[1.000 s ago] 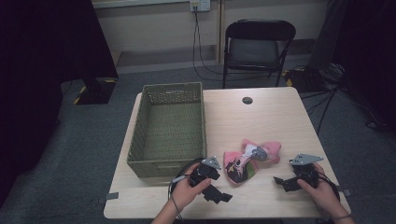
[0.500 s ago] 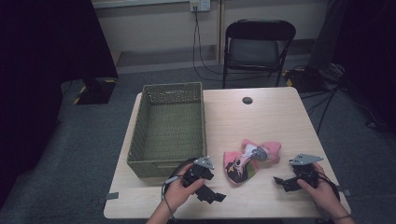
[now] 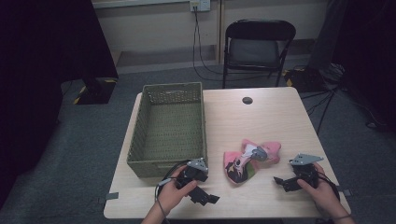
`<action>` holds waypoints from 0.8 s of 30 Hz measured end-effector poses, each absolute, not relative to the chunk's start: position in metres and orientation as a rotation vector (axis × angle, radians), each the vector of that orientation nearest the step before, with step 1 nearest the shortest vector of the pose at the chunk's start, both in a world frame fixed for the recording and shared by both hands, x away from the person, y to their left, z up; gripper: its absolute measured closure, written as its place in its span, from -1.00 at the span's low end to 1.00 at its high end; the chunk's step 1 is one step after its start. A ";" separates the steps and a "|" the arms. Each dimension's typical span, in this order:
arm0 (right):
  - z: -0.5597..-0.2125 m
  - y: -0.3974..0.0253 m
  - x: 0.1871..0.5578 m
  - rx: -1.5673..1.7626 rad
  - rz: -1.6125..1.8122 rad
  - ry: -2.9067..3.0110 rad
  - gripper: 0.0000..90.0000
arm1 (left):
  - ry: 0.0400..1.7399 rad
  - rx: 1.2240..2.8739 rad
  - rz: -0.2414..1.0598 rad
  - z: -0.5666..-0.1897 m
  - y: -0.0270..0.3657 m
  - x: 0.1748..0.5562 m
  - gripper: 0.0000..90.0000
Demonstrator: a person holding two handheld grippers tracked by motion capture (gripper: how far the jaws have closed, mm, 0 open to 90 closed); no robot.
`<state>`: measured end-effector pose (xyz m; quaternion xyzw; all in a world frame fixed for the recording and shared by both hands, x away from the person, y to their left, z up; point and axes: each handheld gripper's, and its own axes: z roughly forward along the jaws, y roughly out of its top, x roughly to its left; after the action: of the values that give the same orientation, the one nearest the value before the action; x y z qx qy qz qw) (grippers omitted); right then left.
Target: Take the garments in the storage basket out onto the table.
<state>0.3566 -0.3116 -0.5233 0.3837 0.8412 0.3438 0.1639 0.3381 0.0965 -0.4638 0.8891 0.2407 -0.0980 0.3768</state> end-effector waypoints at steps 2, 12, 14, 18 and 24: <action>-0.523 -0.312 0.357 1.094 0.980 2.398 -1.00 | 0.620 2.274 -0.250 -0.464 0.098 0.338 -0.94; -0.523 -0.312 0.357 1.094 0.980 2.398 -1.00 | 0.631 2.275 -0.235 -0.462 0.109 0.337 -0.94; -0.523 -0.312 0.357 1.094 0.980 2.398 -1.00 | 0.638 2.274 -0.232 -0.462 0.112 0.337 -0.94; -0.523 -0.312 0.357 1.094 0.980 2.398 -1.00 | 0.647 2.265 -0.223 -0.460 0.119 0.337 -0.94; -0.523 -0.312 0.357 1.094 0.980 2.398 -1.00 | 0.662 2.252 -0.199 -0.457 0.128 0.337 -0.94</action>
<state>0.3566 -0.3116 -0.5233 0.3838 0.8412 0.3439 0.1638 0.3366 0.1279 -0.4570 0.8832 0.2594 -0.0779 0.3829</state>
